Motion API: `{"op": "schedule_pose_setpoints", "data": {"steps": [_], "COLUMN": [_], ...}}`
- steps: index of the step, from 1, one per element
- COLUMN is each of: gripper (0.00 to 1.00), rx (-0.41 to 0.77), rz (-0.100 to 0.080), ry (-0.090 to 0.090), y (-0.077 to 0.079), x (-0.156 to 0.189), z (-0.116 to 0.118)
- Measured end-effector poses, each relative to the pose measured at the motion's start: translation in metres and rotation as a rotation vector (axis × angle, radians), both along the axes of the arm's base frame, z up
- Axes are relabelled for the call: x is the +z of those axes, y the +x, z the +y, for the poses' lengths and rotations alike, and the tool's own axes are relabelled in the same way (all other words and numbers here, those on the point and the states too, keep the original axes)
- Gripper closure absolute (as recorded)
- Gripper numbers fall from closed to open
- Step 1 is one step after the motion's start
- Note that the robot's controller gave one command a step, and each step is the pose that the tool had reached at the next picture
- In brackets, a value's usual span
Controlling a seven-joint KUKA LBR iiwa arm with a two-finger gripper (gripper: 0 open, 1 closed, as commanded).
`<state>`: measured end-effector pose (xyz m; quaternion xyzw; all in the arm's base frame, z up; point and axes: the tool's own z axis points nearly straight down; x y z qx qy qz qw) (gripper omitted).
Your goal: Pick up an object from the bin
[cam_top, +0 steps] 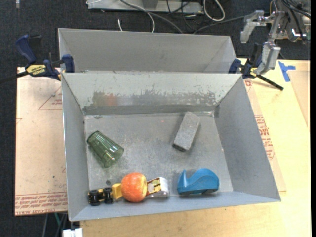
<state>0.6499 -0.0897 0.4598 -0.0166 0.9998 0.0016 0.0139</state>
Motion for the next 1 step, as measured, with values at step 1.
{"op": "schedule_pose_setpoints", "data": {"steps": [1], "gripper": [0.00], "rx": [0.060], "rz": [0.017], "ry": [0.000], "y": [-0.1173], "x": [-0.0448], "z": [0.0265]}}
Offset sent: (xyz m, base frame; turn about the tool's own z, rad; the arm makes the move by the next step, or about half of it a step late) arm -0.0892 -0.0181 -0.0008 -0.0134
